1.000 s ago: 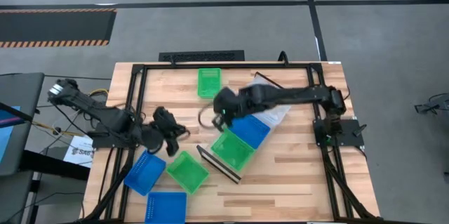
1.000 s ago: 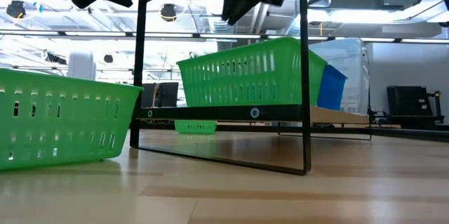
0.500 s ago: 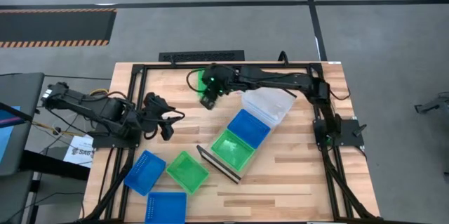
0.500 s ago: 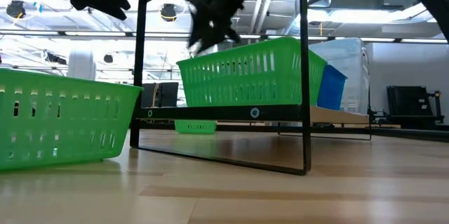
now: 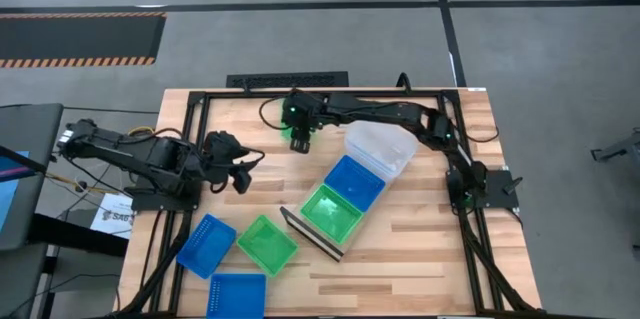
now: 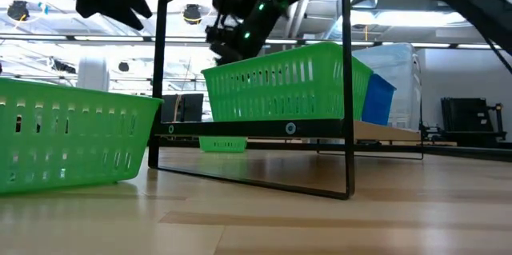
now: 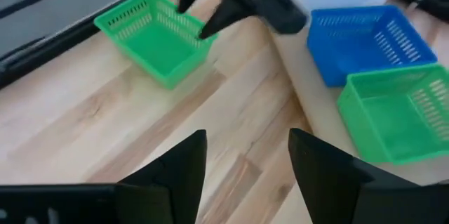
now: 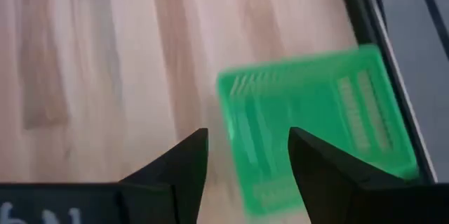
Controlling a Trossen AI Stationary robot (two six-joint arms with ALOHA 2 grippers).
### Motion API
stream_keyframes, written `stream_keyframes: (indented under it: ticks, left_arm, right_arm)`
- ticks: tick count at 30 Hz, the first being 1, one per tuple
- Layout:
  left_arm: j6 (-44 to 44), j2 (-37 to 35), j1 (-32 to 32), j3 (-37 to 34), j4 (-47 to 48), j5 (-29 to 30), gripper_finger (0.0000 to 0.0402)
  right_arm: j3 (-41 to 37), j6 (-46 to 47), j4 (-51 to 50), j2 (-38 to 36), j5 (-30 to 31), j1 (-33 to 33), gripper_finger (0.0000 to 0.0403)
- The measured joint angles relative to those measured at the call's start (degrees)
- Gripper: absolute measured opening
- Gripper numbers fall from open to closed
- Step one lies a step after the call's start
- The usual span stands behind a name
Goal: Stack baskets on shelf by color
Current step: Stack the top green bin on the other green bin on the shelf
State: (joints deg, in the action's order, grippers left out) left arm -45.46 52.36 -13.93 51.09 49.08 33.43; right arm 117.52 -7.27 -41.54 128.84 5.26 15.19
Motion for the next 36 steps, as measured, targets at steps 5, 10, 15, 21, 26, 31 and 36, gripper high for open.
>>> stream_keyframes:
  ticks: [5,10,15,21,26,31,36]
  left_arm:
    - [-2.04,1.14,0.60,-0.03,0.47,0.45,0.0190]
    - [-2.89,1.99,0.92,-0.07,0.56,0.43,0.0190]
    - [-3.36,2.14,0.92,-0.07,0.50,2.18,0.0190]
    - [-3.83,2.14,0.92,-0.07,0.55,2.99,0.0190]
    - [-3.80,2.14,0.92,-0.07,0.55,2.99,0.0190]
    - [-3.84,2.13,0.92,-0.07,0.55,2.93,0.0190]
    - [-3.86,2.13,0.92,-0.07,0.51,2.84,0.0190]
  right_arm:
    - [1.26,-2.68,-0.46,3.03,-1.15,0.73,0.0230]
    - [1.35,-4.55,-0.80,3.70,-4.18,0.71,0.0230]
    - [1.30,-8.23,-1.04,3.69,-4.29,0.60,0.0230]
    - [1.28,-11.19,-0.89,3.66,-4.18,1.08,0.0227]
    - [1.26,-11.55,-0.53,3.68,-4.09,1.63,0.0227]
    - [1.05,-12.77,-2.44,6.34,-3.17,1.70,0.0227]
    - [1.37,-14.00,-1.70,6.99,-0.39,1.09,0.0223]
